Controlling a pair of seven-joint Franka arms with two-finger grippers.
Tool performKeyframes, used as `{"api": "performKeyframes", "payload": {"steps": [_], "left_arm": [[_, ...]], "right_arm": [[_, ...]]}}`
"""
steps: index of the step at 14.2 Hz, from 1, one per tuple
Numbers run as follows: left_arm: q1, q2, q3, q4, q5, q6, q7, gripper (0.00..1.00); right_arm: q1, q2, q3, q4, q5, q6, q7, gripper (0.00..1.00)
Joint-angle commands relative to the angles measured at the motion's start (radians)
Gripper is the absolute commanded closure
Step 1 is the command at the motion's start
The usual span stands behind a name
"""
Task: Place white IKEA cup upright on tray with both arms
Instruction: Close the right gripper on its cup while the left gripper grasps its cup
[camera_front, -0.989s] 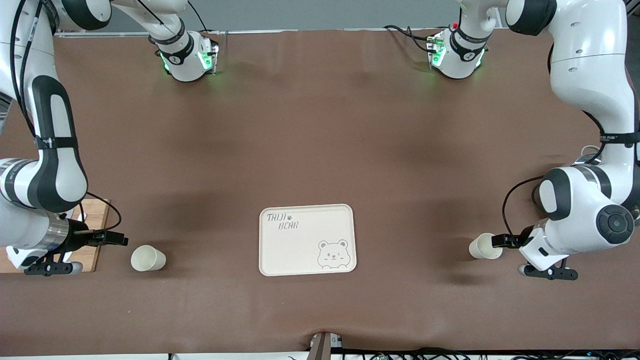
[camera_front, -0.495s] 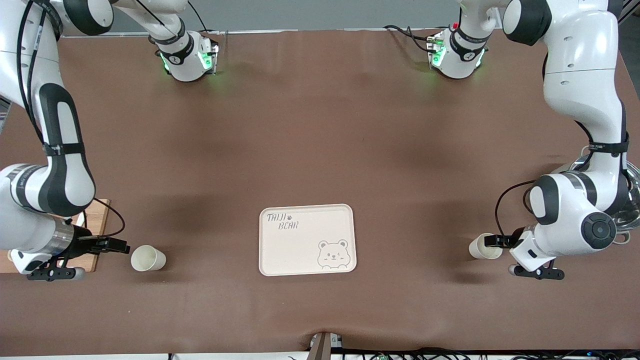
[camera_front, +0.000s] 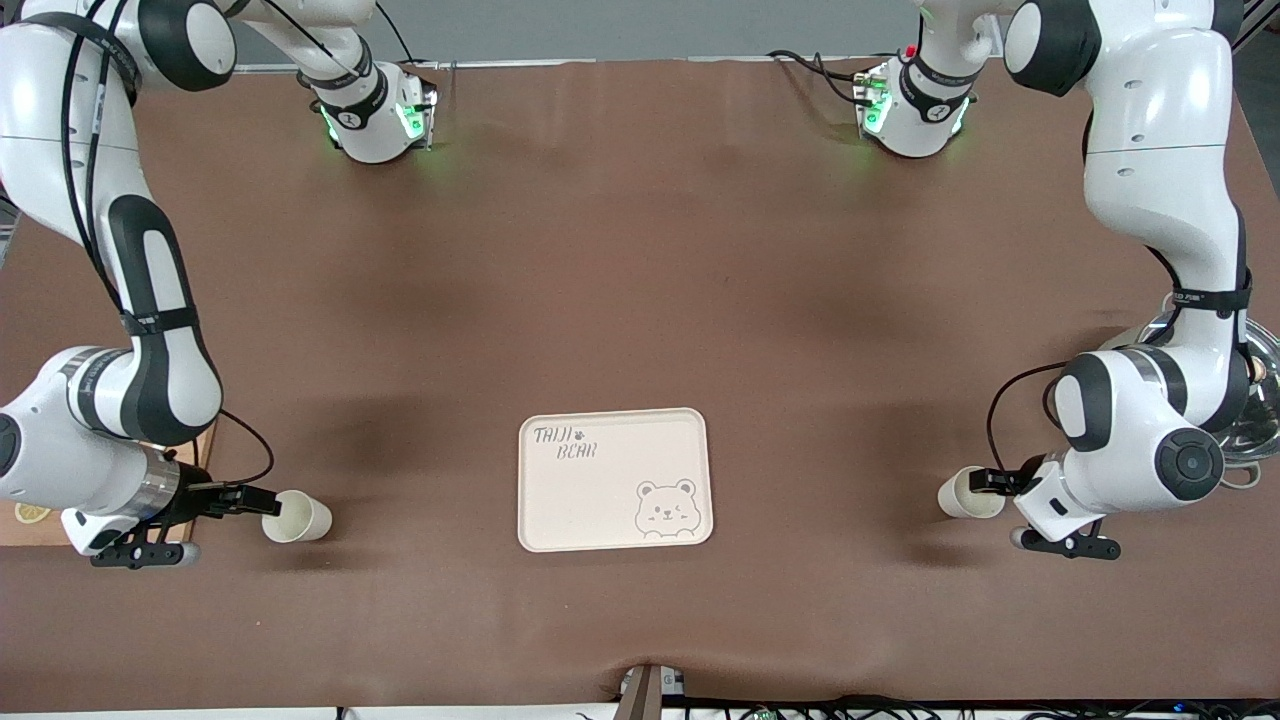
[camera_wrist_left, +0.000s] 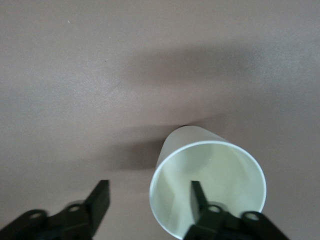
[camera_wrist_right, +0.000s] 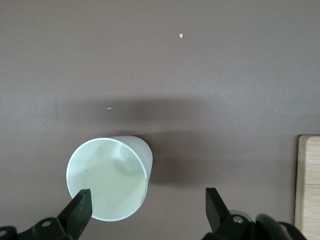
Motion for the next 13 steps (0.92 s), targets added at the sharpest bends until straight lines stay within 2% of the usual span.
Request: {"api": "performKeyframes", "payload": {"steps": [1, 2, 3, 13], "left_arm": [[0.011, -0.002, -0.009, 0.002, -0.03, 0.008, 0.033, 0.84], [0.011, -0.002, -0.009, 0.002, -0.033, 0.01, 0.033, 0.96], [0.011, -0.002, -0.009, 0.002, -0.036, 0.01, 0.034, 1.0], [-0.016, -0.03, -0.016, 0.021, -0.033, 0.01, 0.017, 1.0]], "right_arm": [[-0.001, 0.023, 0.006, 0.03, -0.007, 0.006, -0.014, 0.0], [-0.001, 0.028, 0.005, 0.027, -0.004, 0.022, -0.02, 0.0], [-0.002, 0.032, 0.005, 0.025, -0.002, 0.034, -0.025, 0.0], [-0.002, 0.058, 0.005, 0.005, -0.006, 0.118, -0.046, 0.0]]}}
